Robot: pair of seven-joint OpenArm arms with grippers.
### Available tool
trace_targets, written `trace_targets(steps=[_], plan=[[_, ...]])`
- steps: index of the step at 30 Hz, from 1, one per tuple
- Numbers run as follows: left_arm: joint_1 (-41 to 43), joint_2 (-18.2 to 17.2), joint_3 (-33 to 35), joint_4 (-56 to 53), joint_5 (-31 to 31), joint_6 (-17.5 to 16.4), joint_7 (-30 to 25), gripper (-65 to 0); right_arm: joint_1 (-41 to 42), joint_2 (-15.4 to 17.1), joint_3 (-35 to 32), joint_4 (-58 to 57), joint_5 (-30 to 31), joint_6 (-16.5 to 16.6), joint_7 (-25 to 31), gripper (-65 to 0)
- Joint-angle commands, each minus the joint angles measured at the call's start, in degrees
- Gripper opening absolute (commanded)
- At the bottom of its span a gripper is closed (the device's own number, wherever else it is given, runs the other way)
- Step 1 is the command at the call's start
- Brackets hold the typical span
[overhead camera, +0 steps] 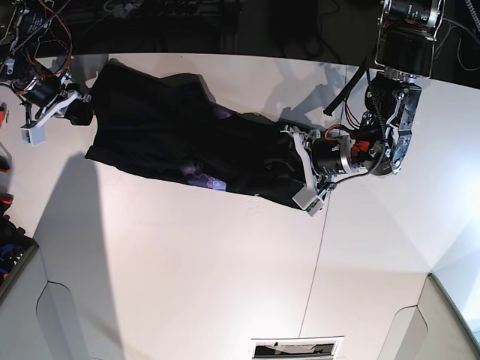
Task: Layout the t-shirt on the table in an organized manner, then fold the t-shirt properly
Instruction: 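Grasp the strip's end with the left gripper and fold it toward the right gripper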
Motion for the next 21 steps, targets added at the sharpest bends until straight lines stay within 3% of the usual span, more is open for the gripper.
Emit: trace_targets(steps=[1, 4, 6, 21], plan=[[-1.2, -0.2, -0.3, 0.2, -2.0, -0.4, -0.9, -35.7, 0.6, 0.8, 0.5, 0.8, 0.9, 0.4, 1.2, -57.0], [-1.2, -0.2, -0.3, 0.5, -8.0, -0.4, 2.7, -35.5, 0.6, 0.8, 0.5, 0.8, 0.3, 0.4, 1.3, -30.2], [-1.2, -0.2, -0.3, 2.5, -13.1, -0.4, 5.3, -35.5, 0.6, 0.8, 0.5, 0.8, -0.2, 0.4, 1.3, -20.4], [-1.2, -0.3, -0.3, 8.9, -16.7, -0.4, 7.1, -35.5, 0.6, 0.8, 0.3, -3.7, -1.4, 0.3, 3.9, -20.1]])
